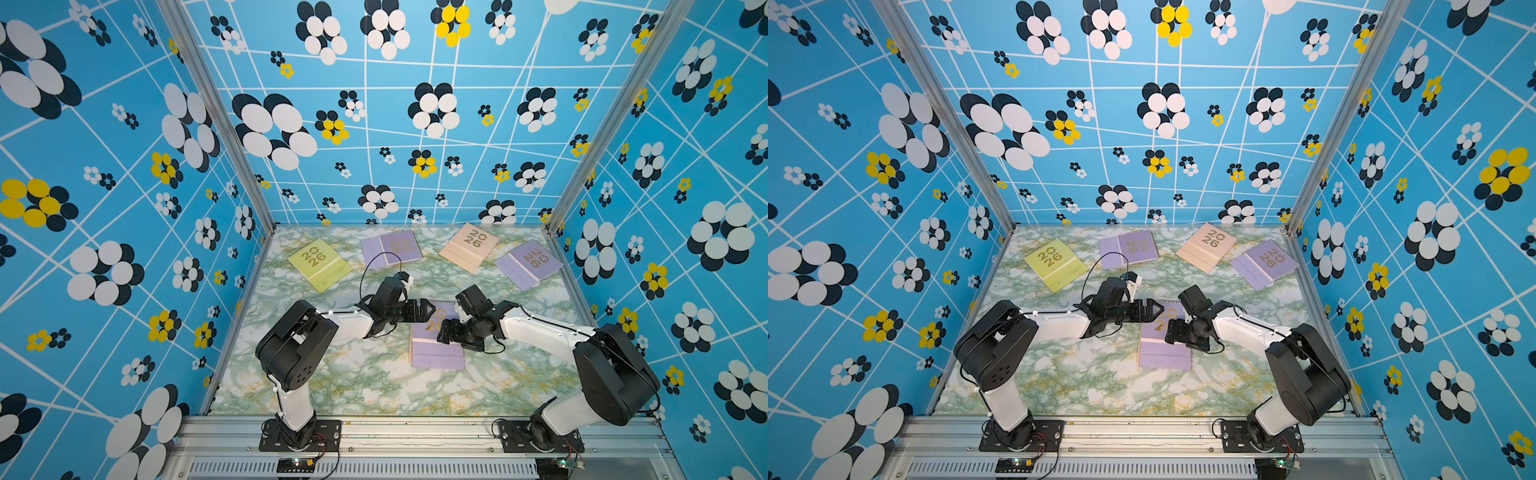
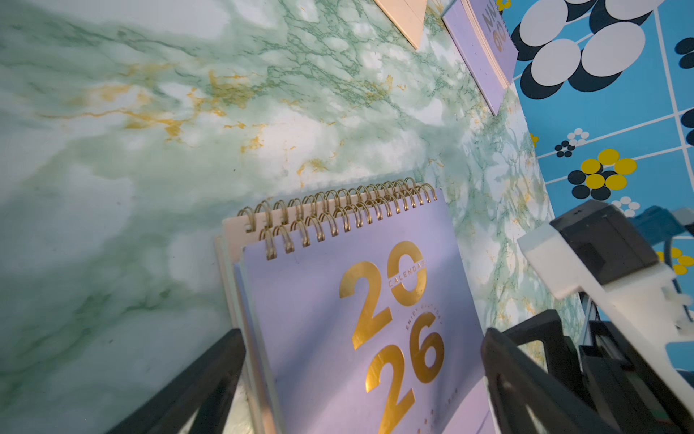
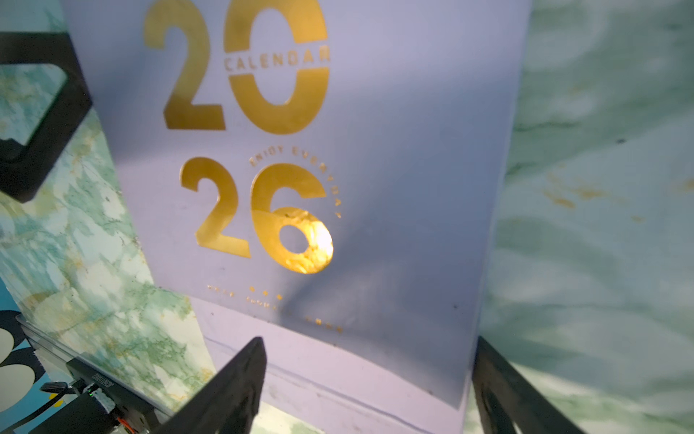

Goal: Stack the calendars
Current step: Adjust the calendar at the calendar.

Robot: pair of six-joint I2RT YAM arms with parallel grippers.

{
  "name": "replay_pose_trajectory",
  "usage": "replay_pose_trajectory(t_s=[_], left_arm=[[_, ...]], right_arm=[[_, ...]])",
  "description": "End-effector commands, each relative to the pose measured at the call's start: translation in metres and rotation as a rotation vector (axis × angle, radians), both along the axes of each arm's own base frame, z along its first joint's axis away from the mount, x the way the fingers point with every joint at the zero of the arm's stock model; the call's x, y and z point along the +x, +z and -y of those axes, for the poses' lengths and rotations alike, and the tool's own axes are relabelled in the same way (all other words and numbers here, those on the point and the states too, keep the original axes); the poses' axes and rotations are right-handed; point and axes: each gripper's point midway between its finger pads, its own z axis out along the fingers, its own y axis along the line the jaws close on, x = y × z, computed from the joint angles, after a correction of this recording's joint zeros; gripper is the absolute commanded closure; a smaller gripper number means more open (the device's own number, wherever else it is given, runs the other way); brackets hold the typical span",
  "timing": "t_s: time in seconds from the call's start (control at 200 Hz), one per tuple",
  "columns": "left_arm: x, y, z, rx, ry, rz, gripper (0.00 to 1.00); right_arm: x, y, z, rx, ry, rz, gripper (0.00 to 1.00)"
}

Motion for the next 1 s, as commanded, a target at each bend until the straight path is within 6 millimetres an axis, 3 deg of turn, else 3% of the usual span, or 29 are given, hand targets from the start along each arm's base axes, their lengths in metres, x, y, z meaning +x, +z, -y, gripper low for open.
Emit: replay_pose_trajectory(t_s=[0.0,0.695,0.83,0.994], left_arm=[[0.004,0.001,0.003,-0.014,-0.002,-0.002,0.00],[0.004,0.001,-0.002,-0.007,0.012,0.003,0.01],[0.010,0.006,-0.010,0.015,0.028,0.022,0.01],[0.024,0.024,-0.023,0.055,0.033,0.073,0.00]], right_arm=[[-0.003,0.003,-0.004,0.014,-0.004,-0.003,0.14],[-0.001,0.009,-0.004,-0.019,-0.005,0.014,0.14],[0.004,0.014,0.011,-0.047,-0.030,0.027,0.14],[0.027,0.031,0.043,-0.026,-0.116,0.076,0.14]])
